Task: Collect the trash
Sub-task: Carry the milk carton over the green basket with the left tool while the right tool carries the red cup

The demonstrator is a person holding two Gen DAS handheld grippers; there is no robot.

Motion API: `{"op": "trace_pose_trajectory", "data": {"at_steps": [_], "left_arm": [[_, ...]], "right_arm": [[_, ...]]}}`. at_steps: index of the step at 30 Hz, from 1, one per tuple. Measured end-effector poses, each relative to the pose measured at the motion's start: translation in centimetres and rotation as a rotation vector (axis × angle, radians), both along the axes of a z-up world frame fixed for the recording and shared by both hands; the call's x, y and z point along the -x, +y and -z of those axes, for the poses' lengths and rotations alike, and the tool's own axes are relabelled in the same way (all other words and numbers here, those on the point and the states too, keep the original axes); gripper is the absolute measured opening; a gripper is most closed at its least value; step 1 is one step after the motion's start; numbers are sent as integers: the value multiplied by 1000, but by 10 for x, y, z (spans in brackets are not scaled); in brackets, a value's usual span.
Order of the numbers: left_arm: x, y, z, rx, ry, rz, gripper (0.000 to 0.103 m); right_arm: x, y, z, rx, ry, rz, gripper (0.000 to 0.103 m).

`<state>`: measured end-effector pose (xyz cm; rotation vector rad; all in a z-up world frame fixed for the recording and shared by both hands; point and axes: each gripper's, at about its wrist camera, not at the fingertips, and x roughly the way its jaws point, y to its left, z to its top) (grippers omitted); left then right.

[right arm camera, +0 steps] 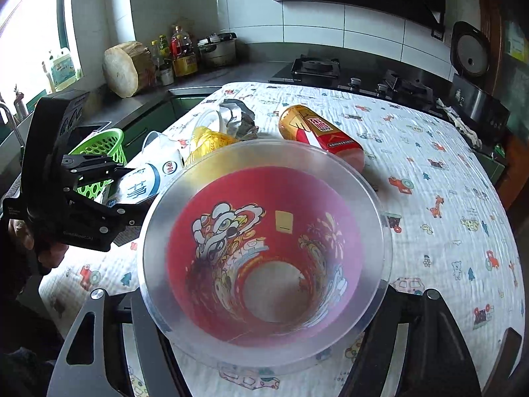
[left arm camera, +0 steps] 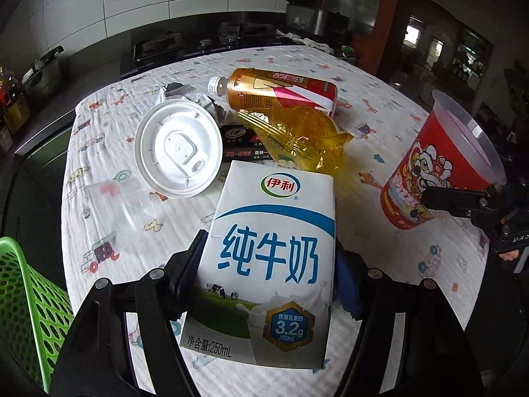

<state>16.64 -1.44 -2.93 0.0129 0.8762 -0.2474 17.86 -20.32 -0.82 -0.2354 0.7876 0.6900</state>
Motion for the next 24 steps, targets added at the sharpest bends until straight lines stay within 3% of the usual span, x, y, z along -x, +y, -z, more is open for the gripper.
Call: {"op": "trace_pose_trajectory", "data": {"at_steps": [7, 14, 24], "left_arm": [[38, 47, -25, 26, -69, -93, 68], [79, 126, -49, 12, -138, -280, 68], [107, 236, -39, -29, -118, -542, 68]], "right_arm": [[11, 31, -8, -6, -5, -55, 70], [20, 78, -16, -9, -19, -142, 70], [33, 154, -25, -21, -28, -256, 70]]}}
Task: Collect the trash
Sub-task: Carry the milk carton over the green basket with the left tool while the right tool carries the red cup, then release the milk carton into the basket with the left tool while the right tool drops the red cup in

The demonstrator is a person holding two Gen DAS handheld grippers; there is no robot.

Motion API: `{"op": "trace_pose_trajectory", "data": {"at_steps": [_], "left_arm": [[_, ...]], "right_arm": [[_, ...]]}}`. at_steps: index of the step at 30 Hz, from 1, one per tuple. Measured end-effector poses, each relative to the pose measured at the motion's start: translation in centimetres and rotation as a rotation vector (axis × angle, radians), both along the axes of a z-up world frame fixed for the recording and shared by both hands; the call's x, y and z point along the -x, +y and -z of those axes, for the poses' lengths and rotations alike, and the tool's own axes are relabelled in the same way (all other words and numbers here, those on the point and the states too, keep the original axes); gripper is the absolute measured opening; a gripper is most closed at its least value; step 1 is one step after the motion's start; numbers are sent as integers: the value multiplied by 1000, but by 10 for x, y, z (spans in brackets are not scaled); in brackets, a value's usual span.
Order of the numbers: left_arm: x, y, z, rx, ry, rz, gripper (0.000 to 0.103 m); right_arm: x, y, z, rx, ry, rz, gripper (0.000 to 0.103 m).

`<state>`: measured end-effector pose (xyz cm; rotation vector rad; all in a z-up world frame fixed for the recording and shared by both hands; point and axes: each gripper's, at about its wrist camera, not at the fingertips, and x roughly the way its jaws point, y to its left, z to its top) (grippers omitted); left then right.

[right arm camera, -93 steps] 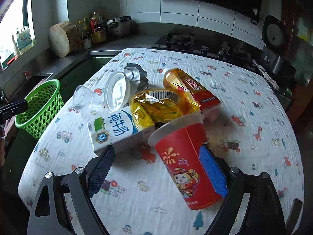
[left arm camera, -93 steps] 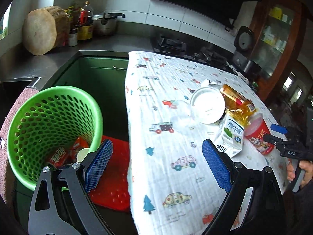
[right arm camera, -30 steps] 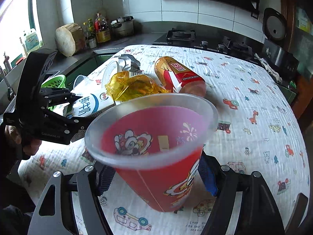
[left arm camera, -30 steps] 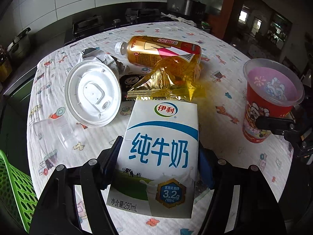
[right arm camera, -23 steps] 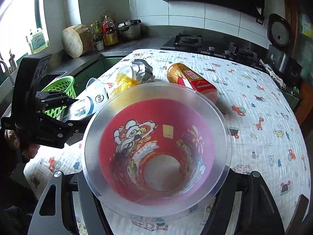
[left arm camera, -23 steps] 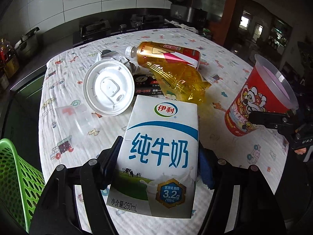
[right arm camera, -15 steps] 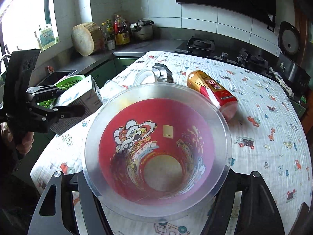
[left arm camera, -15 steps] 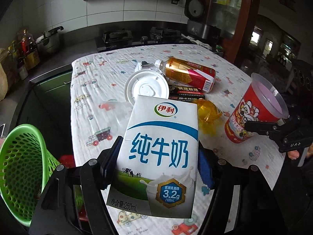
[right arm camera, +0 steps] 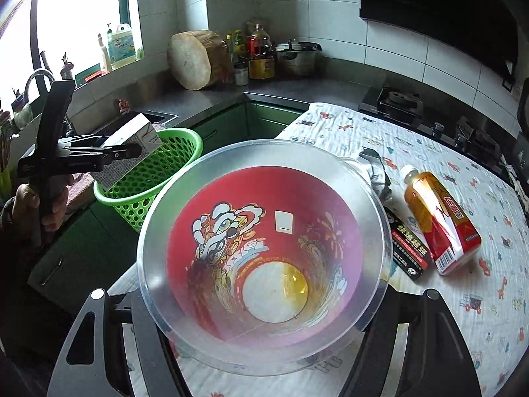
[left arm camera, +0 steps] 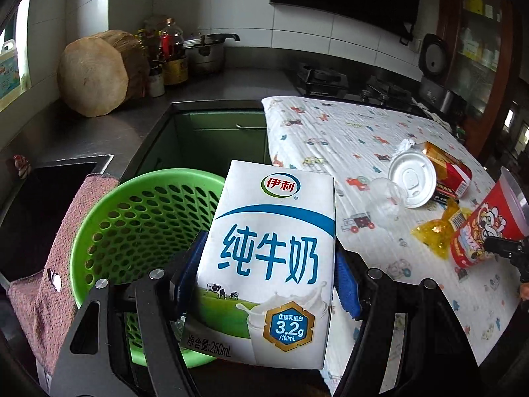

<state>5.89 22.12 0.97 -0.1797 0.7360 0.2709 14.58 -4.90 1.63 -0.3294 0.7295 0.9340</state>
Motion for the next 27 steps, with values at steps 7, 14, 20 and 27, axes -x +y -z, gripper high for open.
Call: {"op": "trace_pose_trajectory", "data": {"at_steps": [7, 14, 20, 27], "left_arm": [[6, 52, 27, 34, 44, -108, 68], [9, 87, 53, 92, 72, -176, 69], [18, 108, 71, 147, 94, -223, 70], [34, 122, 74, 194, 67, -255, 85]], "right_arm": [[10, 31, -2, 9, -2, -45, 70], [13, 66, -7, -6, 9, -84, 70], [16, 114, -9, -22, 26, -130, 70], [22, 175, -10, -48, 50, -187, 70]]}}
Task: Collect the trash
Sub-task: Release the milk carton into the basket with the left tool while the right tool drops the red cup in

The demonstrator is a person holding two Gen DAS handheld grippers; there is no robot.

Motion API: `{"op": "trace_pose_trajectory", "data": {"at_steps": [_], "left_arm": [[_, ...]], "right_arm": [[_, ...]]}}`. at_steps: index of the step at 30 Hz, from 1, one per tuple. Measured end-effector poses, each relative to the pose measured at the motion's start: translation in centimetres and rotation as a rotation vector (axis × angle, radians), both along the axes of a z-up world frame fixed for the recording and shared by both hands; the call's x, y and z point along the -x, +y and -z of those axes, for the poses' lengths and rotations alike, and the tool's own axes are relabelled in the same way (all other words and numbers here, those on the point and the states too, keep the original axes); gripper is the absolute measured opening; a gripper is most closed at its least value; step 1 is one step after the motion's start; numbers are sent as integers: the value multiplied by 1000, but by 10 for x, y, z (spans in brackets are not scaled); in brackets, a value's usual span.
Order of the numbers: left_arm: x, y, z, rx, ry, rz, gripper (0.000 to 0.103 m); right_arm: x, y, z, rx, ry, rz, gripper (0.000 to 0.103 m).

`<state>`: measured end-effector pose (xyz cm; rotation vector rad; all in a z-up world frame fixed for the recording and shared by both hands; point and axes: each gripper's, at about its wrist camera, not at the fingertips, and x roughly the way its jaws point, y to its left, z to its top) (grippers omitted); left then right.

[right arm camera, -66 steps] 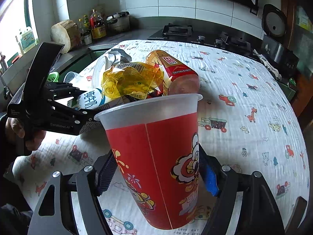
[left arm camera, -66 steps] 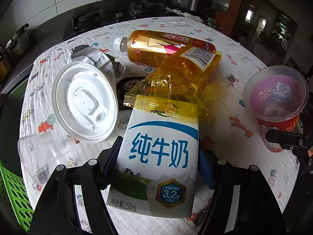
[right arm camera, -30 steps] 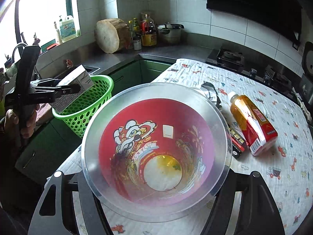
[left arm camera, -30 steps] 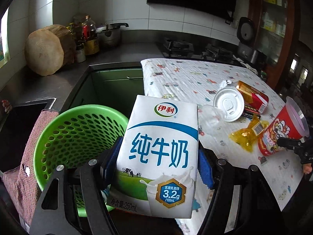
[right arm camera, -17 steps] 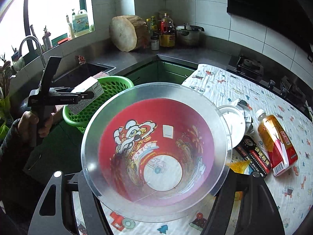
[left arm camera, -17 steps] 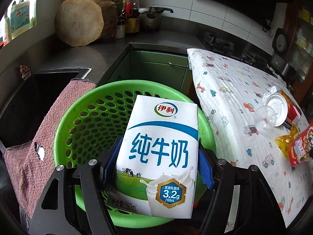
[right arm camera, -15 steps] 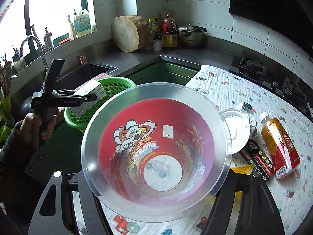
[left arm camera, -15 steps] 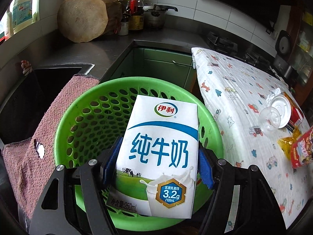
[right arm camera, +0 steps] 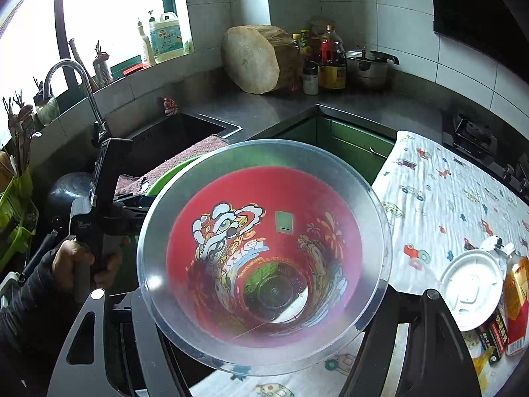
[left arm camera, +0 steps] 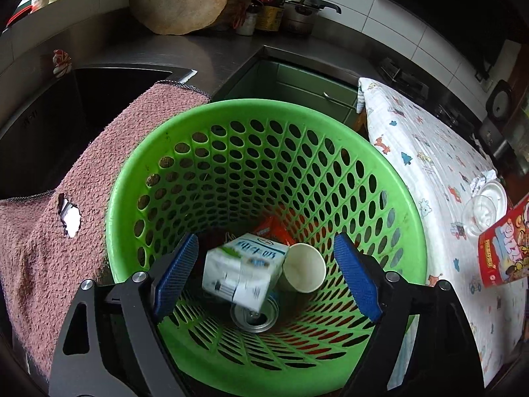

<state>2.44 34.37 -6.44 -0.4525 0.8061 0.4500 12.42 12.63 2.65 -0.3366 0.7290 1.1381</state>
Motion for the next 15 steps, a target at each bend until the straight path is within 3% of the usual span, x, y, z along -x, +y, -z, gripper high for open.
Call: {"op": "trace_pose_trajectory", "data": {"at_steps": [7, 15], "left_arm": [[23, 5, -8, 16, -47, -37, 86], [43, 1, -16, 30, -93, -72, 88]], "right_arm": [[4, 55, 6, -10, 36, -26, 70], [8, 103, 33, 18, 108, -26, 70]]}}
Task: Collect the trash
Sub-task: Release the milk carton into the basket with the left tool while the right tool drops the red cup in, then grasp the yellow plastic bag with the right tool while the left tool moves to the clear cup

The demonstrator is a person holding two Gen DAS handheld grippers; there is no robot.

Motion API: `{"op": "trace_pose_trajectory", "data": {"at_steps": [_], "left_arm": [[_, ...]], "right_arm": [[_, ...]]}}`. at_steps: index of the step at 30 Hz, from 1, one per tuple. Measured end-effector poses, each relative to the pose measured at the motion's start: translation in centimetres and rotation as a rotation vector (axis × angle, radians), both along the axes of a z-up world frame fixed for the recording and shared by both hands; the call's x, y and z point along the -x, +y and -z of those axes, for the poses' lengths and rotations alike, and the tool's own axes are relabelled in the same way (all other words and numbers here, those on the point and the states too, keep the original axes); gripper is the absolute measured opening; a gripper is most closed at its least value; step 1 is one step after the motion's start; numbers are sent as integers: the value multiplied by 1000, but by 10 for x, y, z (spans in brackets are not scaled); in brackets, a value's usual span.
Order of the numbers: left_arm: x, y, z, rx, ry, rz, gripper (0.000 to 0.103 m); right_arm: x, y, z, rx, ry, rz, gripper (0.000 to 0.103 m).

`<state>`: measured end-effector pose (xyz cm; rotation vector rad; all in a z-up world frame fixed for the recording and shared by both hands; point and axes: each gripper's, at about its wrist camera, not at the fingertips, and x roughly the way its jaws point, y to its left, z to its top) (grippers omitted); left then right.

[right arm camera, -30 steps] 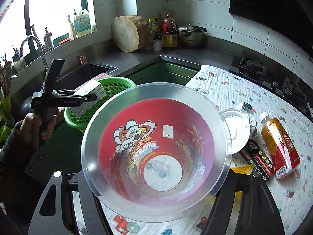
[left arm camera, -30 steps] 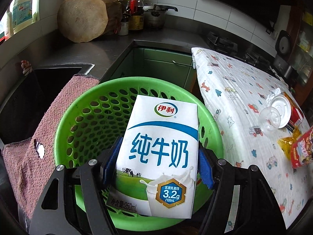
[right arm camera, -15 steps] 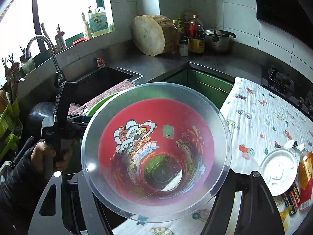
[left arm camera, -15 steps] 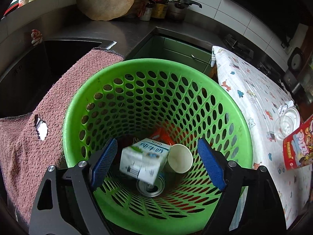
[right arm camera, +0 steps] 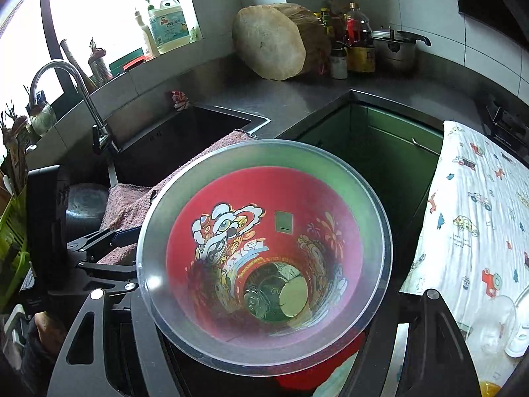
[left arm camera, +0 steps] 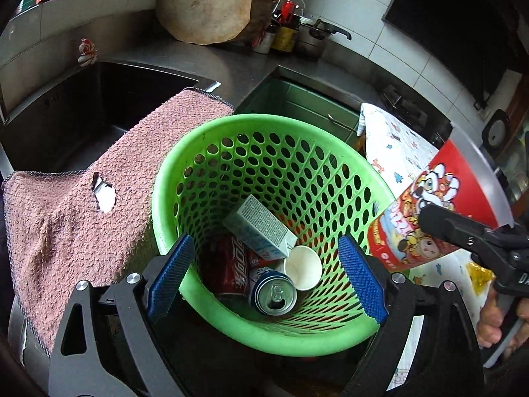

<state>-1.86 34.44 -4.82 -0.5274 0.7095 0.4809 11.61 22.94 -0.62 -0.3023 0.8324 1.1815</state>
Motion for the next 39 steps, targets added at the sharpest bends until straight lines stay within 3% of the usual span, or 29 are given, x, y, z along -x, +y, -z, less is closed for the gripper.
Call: {"op": "trace_pose_trajectory", "data": {"at_steps": [2, 5, 25, 31, 39], "left_arm": [[3, -1, -2, 2, -8, -5, 89], [7, -1, -4, 2, -20, -9, 89], [2, -18, -14, -13, -29, 5, 91], [1, -22, -18, -24, -31, 18, 92], [-16, -40, -20, -28, -27, 59, 92]], "right_arm": [[1, 6, 7, 10, 21, -8, 71], [1, 9, 13, 14, 25, -6, 84], [7, -33, -13, -52, -26, -1, 90], [1, -71, -21, -69, -50, 43, 90], [-30, -161, -14, -5, -134, 207, 90]]}}
